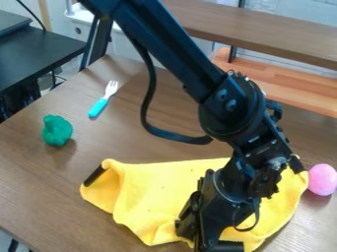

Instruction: Unfold the yellow cloth

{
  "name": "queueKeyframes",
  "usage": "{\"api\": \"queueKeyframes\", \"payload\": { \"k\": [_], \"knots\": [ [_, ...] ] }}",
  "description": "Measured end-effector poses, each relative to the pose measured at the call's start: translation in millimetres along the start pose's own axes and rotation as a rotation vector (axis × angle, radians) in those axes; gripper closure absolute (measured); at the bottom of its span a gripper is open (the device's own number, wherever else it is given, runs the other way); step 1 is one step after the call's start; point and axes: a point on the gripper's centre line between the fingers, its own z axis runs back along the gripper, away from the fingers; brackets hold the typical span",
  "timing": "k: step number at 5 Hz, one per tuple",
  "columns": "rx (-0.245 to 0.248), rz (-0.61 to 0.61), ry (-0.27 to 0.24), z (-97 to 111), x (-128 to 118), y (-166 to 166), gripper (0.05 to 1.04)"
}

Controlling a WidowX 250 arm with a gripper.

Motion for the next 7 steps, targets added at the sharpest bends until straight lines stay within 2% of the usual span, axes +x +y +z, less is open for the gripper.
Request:
{"api": "queueKeyframes", "payload": {
  "k": [1, 2, 3, 4, 5, 6, 7],
  "knots": [
    [-0.007, -0.001, -0.001, 0.3, -0.4, -1.5, 0.883],
    [-0.037, -0.006, -0.006, -1.1, -3.3, -1.6, 0.676],
    [-0.077, -0.008, -0.009, -1.8, -9.8, 0.2, 0.381],
    [-0.083, -0.017, -0.019, 1.3, -11.6, 0.9, 0.312],
    [-0.096, -0.002, -0.028, 5.0, -16.4, 3.7, 0.644],
    [-0.101, -0.007, -0.035, 7.1, -18.6, 5.3, 0.878],
    [-0.115, -0.006, -0.035, 6.8, -19.7, 4.5, 0.994]
  ]
}}
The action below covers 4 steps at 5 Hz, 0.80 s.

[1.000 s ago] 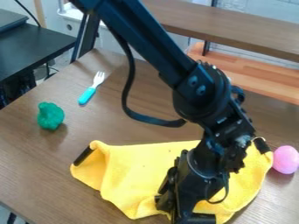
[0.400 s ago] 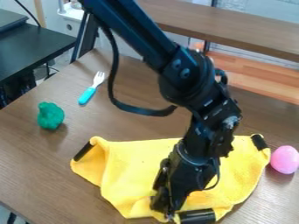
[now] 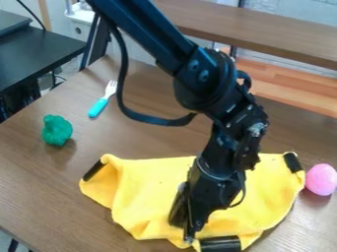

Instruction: Unfold the yellow cloth

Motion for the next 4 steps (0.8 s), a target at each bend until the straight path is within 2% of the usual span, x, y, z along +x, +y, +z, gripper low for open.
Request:
{"api": "queueKeyframes", "payload": {
  "k": [2, 3, 4],
  "knots": [
    [-0.04, 0.057, -0.018, 8.7, -14.3, 15.0, 1.029],
    [-0.052, 0.107, -0.022, 20.5, -22.8, 36.0, 1.029],
    [-0.128, 0.154, 0.005, 25.5, -28.0, 57.1, 1.029]
  ]
}}
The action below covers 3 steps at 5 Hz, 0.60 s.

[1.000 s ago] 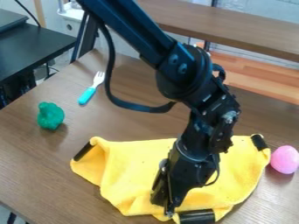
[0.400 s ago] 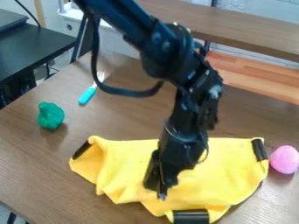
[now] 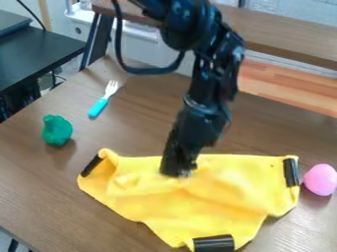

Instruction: Unfold the yellow cloth

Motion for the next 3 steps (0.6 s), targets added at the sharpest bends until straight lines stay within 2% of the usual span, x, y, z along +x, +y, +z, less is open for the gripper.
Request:
{"api": "queueKeyframes", "payload": {
  "k": [1, 2, 3],
  "knots": [
    [-0.028, 0.056, 0.002, 10.3, -2.9, 20.9, 1.029],
    [-0.03, 0.14, -0.012, 17.9, -3.6, 47.5, 1.029],
    [-0.052, 0.232, -0.014, 17.2, -2.5, 80.7, 1.029]
  ]
}}
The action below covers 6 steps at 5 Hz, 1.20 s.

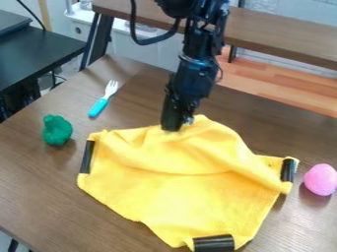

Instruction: Unfold the yellow cloth

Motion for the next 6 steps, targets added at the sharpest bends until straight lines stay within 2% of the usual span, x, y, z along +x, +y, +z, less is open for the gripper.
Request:
{"api": "queueKeyframes", "payload": {
  "k": [2, 3, 4, 6],
  "knots": [
    [-0.049, 0.119, 0.027, -15.7, 22.2, 44.4, 1.03],
    [-0.065, 0.161, 0.006, -20.6, 29.3, 52.7, 1.03],
    [-0.06, 0.195, 0.001, -21.2, 30.0, 59.2, 1.03],
    [-0.066, 0.303, -0.051, -22.9, 18.8, 80.1, 1.03]
  ]
}}
